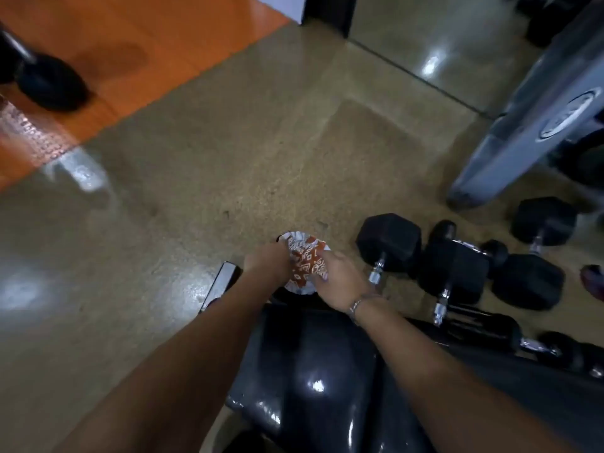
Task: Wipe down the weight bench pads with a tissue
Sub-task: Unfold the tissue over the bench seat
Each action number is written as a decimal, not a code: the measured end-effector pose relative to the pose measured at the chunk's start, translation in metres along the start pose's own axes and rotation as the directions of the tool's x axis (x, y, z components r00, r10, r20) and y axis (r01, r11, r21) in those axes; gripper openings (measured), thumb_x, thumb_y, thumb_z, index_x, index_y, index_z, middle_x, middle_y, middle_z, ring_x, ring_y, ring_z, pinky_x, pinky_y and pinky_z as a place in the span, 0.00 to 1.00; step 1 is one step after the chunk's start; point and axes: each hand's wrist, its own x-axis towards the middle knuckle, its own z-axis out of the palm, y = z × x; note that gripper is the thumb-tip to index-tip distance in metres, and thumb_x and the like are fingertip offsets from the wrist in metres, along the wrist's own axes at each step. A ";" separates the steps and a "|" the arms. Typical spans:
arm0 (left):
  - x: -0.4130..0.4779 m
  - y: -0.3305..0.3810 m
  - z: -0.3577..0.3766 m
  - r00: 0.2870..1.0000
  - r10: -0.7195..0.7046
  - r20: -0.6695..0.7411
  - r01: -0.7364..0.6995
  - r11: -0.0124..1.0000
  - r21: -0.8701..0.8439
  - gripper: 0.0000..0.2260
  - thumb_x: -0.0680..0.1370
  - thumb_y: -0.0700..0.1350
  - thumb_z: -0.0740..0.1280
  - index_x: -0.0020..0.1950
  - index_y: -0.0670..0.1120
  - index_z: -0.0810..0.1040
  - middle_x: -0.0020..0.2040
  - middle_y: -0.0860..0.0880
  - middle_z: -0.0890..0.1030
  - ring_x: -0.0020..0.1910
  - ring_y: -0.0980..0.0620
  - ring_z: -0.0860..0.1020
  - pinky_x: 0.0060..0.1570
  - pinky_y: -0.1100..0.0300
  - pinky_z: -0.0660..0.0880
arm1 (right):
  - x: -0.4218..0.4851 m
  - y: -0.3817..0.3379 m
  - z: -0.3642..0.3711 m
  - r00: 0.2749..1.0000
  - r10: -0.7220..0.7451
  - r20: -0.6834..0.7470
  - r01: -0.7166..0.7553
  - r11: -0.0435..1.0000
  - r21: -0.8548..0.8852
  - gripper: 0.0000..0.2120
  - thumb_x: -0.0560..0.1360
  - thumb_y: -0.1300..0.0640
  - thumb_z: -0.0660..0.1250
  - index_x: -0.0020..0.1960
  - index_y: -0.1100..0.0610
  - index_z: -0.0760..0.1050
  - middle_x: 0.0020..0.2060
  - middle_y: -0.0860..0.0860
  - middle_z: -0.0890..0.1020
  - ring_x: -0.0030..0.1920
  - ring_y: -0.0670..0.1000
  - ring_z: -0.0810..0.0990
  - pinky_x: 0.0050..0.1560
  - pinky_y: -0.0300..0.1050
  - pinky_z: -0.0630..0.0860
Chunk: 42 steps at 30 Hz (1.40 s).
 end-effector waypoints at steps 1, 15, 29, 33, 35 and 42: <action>0.004 -0.001 0.002 1.000 -0.026 -0.010 0.026 0.999 0.029 0.17 0.81 0.50 0.63 0.68 0.44 0.72 0.64 0.42 0.78 0.65 0.40 0.75 0.61 0.46 0.75 | 0.008 0.003 0.005 1.000 0.004 0.002 -0.004 1.000 -0.024 0.21 0.76 0.52 0.64 0.67 0.55 0.71 0.63 0.55 0.75 0.64 0.57 0.73 0.63 0.51 0.72; 0.045 -0.010 0.029 0.986 0.030 -0.166 -0.053 0.989 -0.135 0.07 0.75 0.41 0.65 0.52 0.44 0.77 0.52 0.42 0.80 0.54 0.40 0.79 0.47 0.51 0.75 | 0.072 0.027 0.067 0.992 0.001 0.123 0.015 0.992 -0.128 0.51 0.59 0.33 0.74 0.74 0.44 0.52 0.76 0.53 0.56 0.74 0.59 0.58 0.69 0.61 0.66; -0.061 -0.003 -0.056 0.996 -0.082 0.022 0.033 0.127 -0.991 0.14 0.72 0.28 0.60 0.36 0.47 0.70 0.31 0.48 0.73 0.30 0.52 0.74 0.29 0.63 0.71 | 0.002 -0.037 -0.001 0.916 -0.281 -0.286 0.360 0.890 0.280 0.26 0.60 0.50 0.74 0.50 0.46 0.60 0.47 0.46 0.72 0.44 0.51 0.75 0.44 0.57 0.76; -0.101 -0.021 -0.066 0.998 0.000 -0.058 -0.058 0.124 -0.991 0.11 0.74 0.30 0.61 0.40 0.46 0.73 0.33 0.47 0.75 0.33 0.52 0.77 0.32 0.57 0.79 | -0.048 -0.061 -0.012 0.897 -0.326 -0.300 0.383 0.910 0.156 0.16 0.64 0.54 0.71 0.49 0.45 0.69 0.56 0.40 0.68 0.48 0.48 0.77 0.46 0.51 0.77; -0.127 -0.043 -0.065 0.995 0.004 -0.098 -0.098 0.157 -0.983 0.07 0.77 0.34 0.62 0.43 0.45 0.75 0.37 0.44 0.79 0.37 0.49 0.79 0.37 0.53 0.80 | -0.078 -0.072 -0.001 0.889 -0.315 -0.333 0.379 0.913 0.149 0.14 0.69 0.55 0.68 0.52 0.45 0.73 0.56 0.39 0.71 0.50 0.47 0.77 0.48 0.49 0.77; -0.176 -0.150 0.019 0.933 -0.323 -0.156 0.031 0.506 -0.862 0.08 0.80 0.38 0.62 0.51 0.48 0.80 0.48 0.49 0.82 0.49 0.48 0.79 0.55 0.53 0.74 | -0.145 -0.102 0.082 0.935 -0.260 -0.240 0.251 0.966 -0.067 0.17 0.72 0.53 0.63 0.60 0.44 0.76 0.59 0.46 0.76 0.48 0.55 0.80 0.41 0.51 0.78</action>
